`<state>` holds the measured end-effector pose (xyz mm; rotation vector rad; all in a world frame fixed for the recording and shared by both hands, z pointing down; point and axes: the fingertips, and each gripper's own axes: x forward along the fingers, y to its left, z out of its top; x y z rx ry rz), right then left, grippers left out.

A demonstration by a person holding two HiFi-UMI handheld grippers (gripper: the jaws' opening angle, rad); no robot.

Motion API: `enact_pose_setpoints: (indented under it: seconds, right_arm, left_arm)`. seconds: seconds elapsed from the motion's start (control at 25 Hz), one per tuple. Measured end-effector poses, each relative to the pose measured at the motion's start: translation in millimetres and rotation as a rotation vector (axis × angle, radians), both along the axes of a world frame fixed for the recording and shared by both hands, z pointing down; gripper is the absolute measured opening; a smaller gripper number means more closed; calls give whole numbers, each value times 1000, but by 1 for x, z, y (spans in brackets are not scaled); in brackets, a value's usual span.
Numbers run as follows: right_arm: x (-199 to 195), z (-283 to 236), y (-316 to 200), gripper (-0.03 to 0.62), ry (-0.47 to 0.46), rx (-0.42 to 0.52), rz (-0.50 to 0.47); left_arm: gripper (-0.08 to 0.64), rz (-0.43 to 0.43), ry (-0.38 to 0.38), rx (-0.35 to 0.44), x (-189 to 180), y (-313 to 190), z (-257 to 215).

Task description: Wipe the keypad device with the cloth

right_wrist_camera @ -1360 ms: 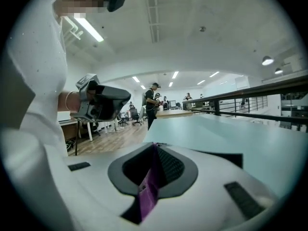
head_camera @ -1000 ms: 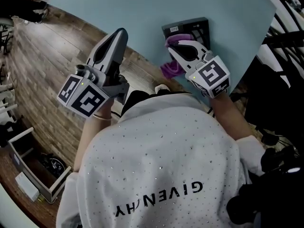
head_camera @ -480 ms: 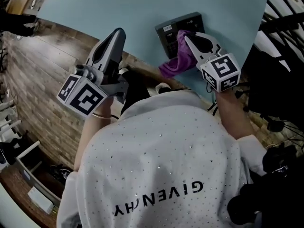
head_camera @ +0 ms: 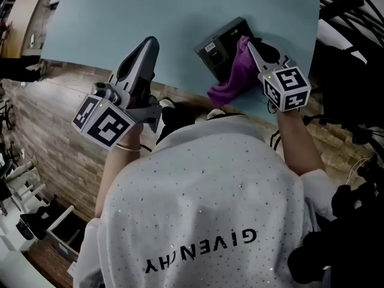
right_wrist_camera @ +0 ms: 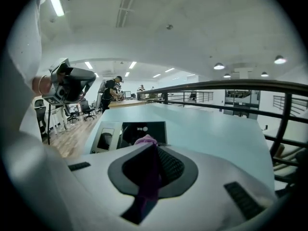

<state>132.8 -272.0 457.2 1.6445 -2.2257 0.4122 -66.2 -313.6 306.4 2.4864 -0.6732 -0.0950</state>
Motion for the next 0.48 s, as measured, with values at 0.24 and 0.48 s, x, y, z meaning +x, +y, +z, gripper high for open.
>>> enact_pose_setpoints:
  seconds: [0.24,0.48]
  right_arm:
    - [33,3,-4,21,-28,7,190]
    - [51,13,-1,21,-83,13,304]
  left_arm:
    - [0,102,-37,14,12,-7,0]
    - [0,193,-60,15,21,-6,4]
